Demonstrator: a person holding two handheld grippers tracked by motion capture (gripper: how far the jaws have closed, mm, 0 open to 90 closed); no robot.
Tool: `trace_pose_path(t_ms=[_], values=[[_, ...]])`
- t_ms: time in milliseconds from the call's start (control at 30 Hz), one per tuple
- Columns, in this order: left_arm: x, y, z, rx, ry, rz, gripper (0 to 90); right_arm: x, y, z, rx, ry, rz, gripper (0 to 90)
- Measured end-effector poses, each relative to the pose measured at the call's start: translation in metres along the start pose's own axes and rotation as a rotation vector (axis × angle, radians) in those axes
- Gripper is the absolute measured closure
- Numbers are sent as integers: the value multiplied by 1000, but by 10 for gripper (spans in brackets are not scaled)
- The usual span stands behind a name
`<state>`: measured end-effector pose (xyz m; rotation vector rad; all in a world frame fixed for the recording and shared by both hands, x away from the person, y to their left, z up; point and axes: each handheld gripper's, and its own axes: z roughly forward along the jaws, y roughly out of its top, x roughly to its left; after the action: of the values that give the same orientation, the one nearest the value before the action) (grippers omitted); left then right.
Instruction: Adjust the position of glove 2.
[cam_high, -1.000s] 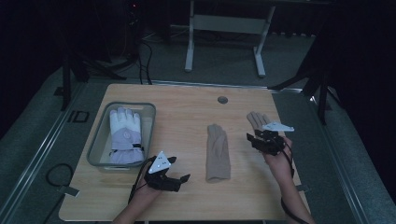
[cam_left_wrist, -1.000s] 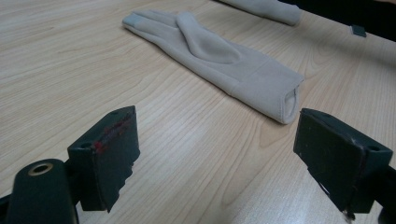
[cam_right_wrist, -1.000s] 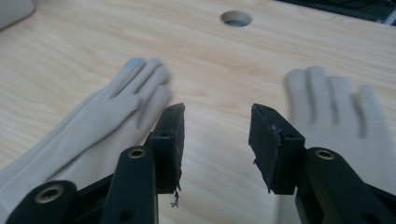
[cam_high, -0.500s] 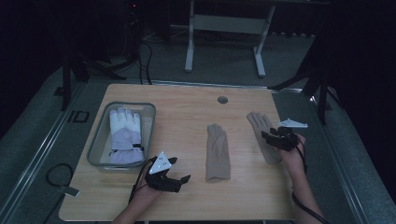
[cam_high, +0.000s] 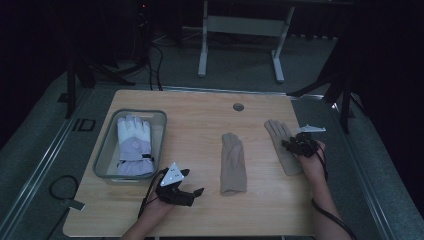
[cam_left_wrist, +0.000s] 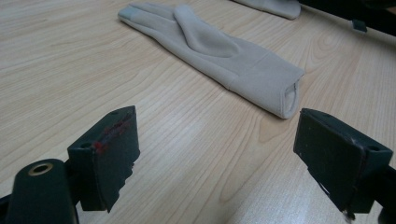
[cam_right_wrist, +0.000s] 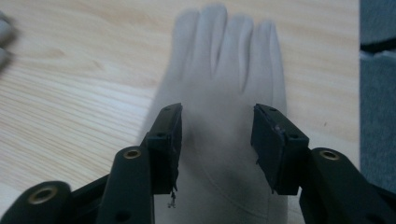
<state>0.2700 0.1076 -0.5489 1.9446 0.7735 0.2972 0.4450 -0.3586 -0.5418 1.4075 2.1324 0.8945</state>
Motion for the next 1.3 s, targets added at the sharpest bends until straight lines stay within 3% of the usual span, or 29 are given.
trace_pose_path(t_ms=[133, 267, 433, 633, 933, 1133, 1300], values=[[0, 0, 0, -1, -3, -4, 143, -1, -3, 4, 5, 15, 6, 580], [-1, 0, -1, -8, -5, -7, 143, -4, -7, 3, -11, 37, 89, 739], [0, 1, -2, -15, -2, -7, 143, 6, -4, 0, -3, -26, 89, 833], [0, 2, -3, -20, 0, -9, 143, 24, 0, -11, -33, -67, 126, 844], [-1, 3, -4, -21, 1, -3, 143, 50, 9, -50, -98, -92, 181, 845], [-1, 4, -5, -30, 0, -3, 143, 62, -1, -65, -102, -95, 223, 845], [-2, 4, -5, -28, -1, 2, 143, 78, -22, -72, -78, -95, 249, 844]])
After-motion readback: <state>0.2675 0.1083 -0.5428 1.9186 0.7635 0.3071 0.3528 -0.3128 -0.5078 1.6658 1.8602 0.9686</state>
